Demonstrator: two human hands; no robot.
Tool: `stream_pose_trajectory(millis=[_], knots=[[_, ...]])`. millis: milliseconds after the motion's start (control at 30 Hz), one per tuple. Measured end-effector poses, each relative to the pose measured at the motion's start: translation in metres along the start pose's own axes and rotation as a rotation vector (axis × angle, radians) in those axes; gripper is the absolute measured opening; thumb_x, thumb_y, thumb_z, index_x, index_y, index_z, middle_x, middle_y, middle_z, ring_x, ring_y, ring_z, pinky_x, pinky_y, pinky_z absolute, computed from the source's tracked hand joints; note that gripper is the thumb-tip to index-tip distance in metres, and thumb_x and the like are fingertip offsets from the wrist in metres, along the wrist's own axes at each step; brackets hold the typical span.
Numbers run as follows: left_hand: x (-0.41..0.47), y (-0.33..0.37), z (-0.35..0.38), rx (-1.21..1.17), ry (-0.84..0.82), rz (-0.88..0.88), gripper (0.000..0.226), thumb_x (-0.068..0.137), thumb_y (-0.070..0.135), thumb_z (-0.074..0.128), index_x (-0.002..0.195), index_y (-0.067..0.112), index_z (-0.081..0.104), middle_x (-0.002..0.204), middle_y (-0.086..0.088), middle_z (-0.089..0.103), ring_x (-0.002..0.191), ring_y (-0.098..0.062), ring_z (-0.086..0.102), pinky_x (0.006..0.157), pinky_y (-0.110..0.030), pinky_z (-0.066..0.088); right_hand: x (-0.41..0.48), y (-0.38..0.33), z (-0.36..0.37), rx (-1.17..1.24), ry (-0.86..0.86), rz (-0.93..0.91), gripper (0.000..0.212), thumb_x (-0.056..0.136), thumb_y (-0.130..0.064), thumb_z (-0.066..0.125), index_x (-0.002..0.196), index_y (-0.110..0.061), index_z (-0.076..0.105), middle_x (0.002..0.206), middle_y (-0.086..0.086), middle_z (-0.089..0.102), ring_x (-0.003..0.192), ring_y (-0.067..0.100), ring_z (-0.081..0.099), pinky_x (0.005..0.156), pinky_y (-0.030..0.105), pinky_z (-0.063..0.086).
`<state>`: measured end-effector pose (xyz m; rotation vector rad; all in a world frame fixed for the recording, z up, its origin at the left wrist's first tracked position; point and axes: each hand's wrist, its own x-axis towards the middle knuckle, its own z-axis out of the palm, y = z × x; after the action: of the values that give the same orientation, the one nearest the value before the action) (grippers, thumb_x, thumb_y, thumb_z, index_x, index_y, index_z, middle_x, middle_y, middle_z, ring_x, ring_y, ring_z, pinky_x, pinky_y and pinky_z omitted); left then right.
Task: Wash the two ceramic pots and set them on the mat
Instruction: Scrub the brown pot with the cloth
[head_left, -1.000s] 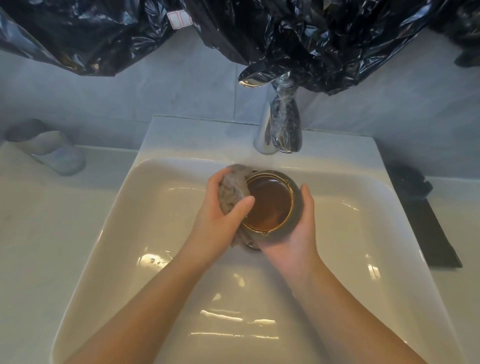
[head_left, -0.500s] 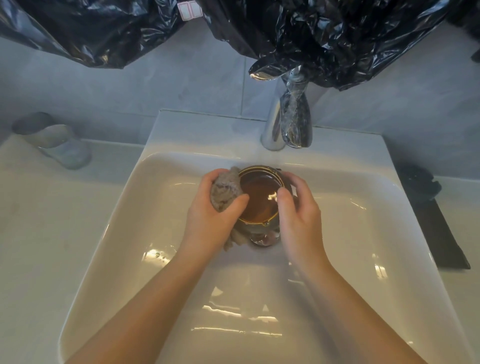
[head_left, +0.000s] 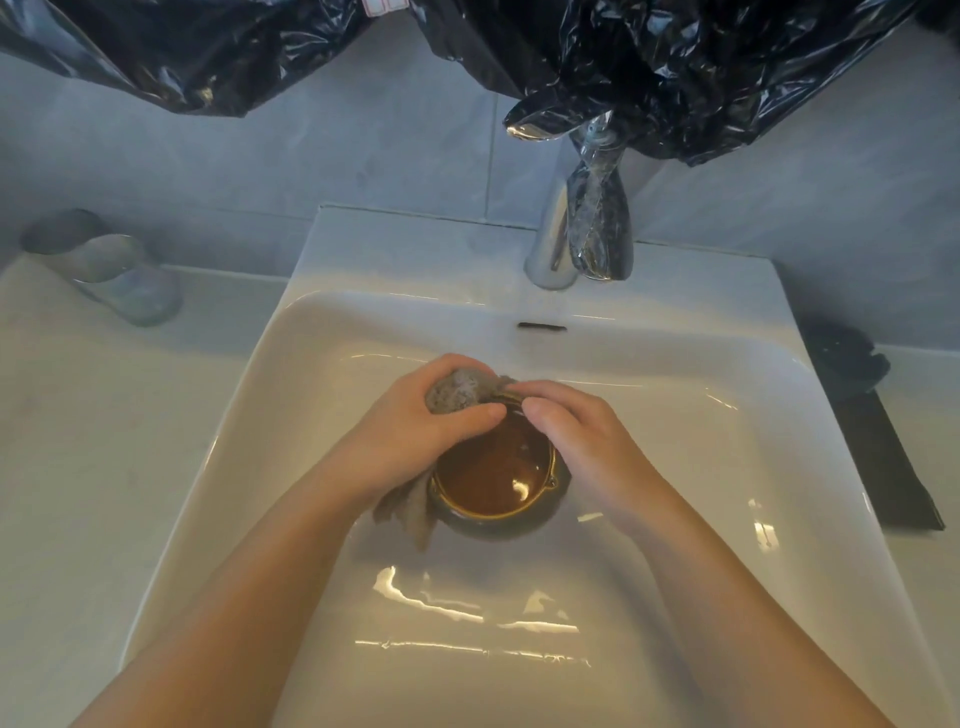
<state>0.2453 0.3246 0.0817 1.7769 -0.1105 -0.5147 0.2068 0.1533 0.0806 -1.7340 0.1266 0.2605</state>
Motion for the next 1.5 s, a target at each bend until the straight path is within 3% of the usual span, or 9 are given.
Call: stream_pose_trajectory(millis=[133,400,633,900,1033,1200,1300,1400,1500], knots=[[-0.001,0.001,-0.003,-0.065,-0.014,-0.059,0.02,0.083,0.027,0.072,0.102,0.031,0.068,0.097,0.005,0.071,0.086,-0.011,0.07,0.079,-0.034,0.059,0.0,-0.003,0.0,-0.007,-0.041,0.046,0.016,0.102,-0.025,0.045,0.105,-0.03,0.06,0.091,-0.002,0.069,0.078,0.003,0.067,0.061,0.012,0.05],[-0.002,0.002,0.015,-0.36,0.331,-0.081,0.022,0.084,0.024,0.071,0.105,0.022,0.065,0.098,-0.007,0.073,0.09,-0.024,0.071,0.087,-0.046,0.056,0.002,0.002,0.009,0.138,0.088,0.059,0.023,0.104,-0.032,0.038,0.119,-0.029,0.055,0.108,-0.004,0.066,0.099,0.012,0.065,0.058,0.013,0.05],[-0.003,0.001,0.012,-0.219,0.111,-0.057,0.031,0.082,0.023,0.059,0.113,0.029,0.058,0.104,-0.006,0.069,0.097,-0.022,0.068,0.092,-0.048,0.053,0.004,0.001,0.001,0.119,0.247,-0.019,0.021,0.099,-0.026,0.043,0.111,-0.024,0.06,0.099,-0.006,0.068,0.086,0.003,0.064,0.053,0.011,0.048],[-0.001,-0.002,-0.009,0.164,-0.056,0.04,0.036,0.077,0.023,0.047,0.11,0.033,0.059,0.098,0.002,0.068,0.089,-0.015,0.067,0.079,-0.036,0.057,0.003,0.006,0.002,0.006,-0.011,0.07,0.033,0.085,-0.038,0.042,0.102,-0.025,0.067,0.093,0.006,0.071,0.074,0.011,0.067,0.053,0.029,0.05],[-0.002,0.003,-0.006,0.083,-0.116,0.043,0.032,0.083,0.02,0.047,0.111,0.03,0.06,0.099,0.001,0.068,0.088,-0.013,0.067,0.074,-0.029,0.057,0.006,0.006,-0.006,0.015,-0.073,0.14,0.039,0.083,-0.043,0.04,0.105,-0.025,0.067,0.11,0.011,0.07,0.104,0.026,0.068,0.088,0.054,0.054],[0.003,0.0,0.005,-0.013,0.233,-0.024,0.031,0.089,0.013,0.048,0.112,0.028,0.06,0.098,0.005,0.067,0.09,-0.011,0.066,0.087,-0.04,0.055,0.007,0.004,-0.004,0.063,0.06,0.09,0.039,0.081,-0.052,0.041,0.113,-0.036,0.057,0.102,-0.002,0.071,0.086,0.019,0.072,0.062,0.033,0.058],[0.002,-0.001,0.014,0.024,0.424,-0.003,0.032,0.092,0.011,0.045,0.118,0.026,0.055,0.094,0.012,0.063,0.088,-0.004,0.062,0.086,-0.037,0.055,0.005,0.007,0.011,0.049,0.138,0.073,0.023,0.096,-0.042,0.047,0.119,-0.04,0.048,0.096,-0.009,0.068,0.081,0.018,0.072,0.069,0.039,0.062],[-0.003,0.002,0.018,0.121,0.433,0.06,0.034,0.092,0.01,0.044,0.121,0.025,0.052,0.092,0.016,0.06,0.086,0.001,0.059,0.081,-0.03,0.054,0.002,0.008,0.02,0.006,0.247,-0.015,0.03,0.092,-0.036,0.044,0.122,-0.036,0.049,0.099,-0.013,0.066,0.092,0.012,0.068,0.075,0.043,0.062],[-0.003,0.003,0.01,0.298,0.347,0.11,0.035,0.092,0.011,0.046,0.123,0.026,0.053,0.098,0.005,0.062,0.093,-0.016,0.06,0.085,-0.038,0.053,0.0,0.008,0.015,-0.118,0.22,-0.07,0.041,0.082,-0.037,0.038,0.121,-0.033,0.053,0.095,-0.013,0.068,0.086,0.003,0.065,0.068,0.019,0.057]])
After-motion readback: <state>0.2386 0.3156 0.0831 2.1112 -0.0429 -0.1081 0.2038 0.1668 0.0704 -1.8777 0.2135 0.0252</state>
